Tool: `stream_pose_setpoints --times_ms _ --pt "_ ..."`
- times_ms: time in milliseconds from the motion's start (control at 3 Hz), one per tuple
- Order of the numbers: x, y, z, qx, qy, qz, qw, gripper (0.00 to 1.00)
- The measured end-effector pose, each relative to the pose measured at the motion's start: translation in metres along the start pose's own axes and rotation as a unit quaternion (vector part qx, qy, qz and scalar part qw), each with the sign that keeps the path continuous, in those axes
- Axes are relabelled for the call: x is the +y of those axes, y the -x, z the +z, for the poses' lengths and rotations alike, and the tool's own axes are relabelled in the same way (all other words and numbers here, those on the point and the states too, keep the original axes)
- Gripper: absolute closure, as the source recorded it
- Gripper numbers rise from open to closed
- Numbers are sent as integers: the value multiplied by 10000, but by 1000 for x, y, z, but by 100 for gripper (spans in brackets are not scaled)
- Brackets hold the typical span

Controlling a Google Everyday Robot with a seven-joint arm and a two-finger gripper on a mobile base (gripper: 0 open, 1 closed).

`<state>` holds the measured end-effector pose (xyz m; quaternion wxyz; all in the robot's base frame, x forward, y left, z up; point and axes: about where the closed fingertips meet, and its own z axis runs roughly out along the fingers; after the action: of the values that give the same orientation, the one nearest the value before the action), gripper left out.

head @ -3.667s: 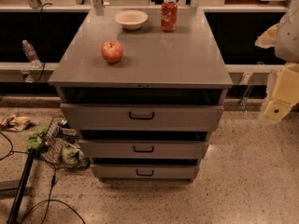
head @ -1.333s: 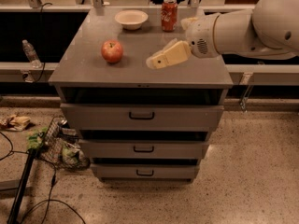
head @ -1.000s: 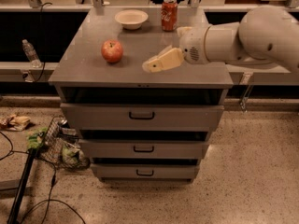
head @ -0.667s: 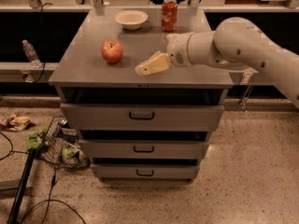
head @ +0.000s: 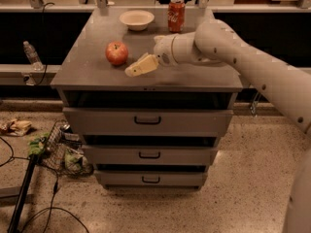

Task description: Pick apple

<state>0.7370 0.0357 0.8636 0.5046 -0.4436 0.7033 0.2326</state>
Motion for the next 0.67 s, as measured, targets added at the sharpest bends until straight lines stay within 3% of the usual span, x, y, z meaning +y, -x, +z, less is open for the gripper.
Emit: stream_pose_setpoints --times_ms 333,667 --pt "3 17 43 -216 272 -1 9994 0" --pt "5 29 64 -350 380 -8 9987 0"
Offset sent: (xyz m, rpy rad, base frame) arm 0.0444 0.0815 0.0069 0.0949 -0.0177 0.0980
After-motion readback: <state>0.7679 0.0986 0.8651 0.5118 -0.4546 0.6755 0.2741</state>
